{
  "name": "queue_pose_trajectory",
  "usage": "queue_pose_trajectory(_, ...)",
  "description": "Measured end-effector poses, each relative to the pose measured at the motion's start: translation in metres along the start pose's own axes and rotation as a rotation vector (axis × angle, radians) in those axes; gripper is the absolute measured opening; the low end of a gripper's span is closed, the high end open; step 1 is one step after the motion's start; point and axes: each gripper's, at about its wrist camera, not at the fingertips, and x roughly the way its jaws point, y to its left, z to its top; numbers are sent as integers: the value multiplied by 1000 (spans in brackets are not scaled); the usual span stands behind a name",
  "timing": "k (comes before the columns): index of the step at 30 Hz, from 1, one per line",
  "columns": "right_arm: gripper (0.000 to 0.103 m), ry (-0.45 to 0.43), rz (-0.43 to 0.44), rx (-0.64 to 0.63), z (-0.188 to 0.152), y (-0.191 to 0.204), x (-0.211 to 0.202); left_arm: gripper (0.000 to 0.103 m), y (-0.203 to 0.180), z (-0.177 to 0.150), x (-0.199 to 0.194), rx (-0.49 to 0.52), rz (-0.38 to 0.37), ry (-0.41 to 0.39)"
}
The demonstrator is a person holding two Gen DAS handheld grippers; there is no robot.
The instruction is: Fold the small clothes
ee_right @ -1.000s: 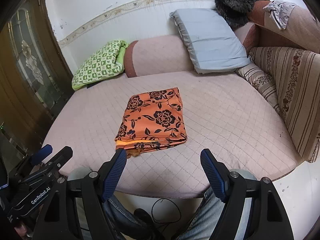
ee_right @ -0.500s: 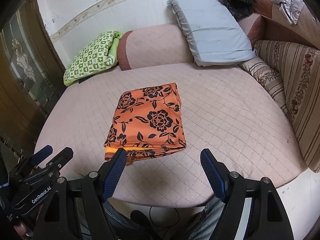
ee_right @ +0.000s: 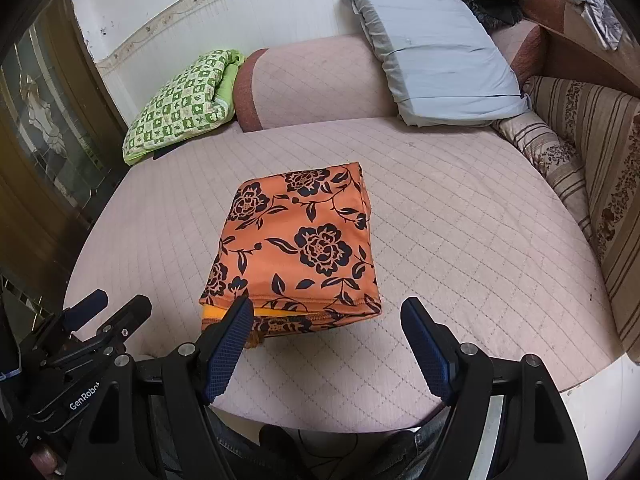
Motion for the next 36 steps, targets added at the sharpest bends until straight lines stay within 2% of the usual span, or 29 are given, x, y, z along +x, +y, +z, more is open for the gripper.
queue_pose_trajectory(10, 78, 3, 2, -4, 3, 2, 1, 74, 2, 0, 1, -9, -4, -1)
queue_pose_trajectory(23, 78, -48, 13, -16, -4, 8, -31, 74, 4, -17, -41, -17, -10, -56)
queue_pose_trajectory(36, 78, -72, 11, -17, -12, 11, -48, 74, 6, -25, -64, 10, -35, -71)
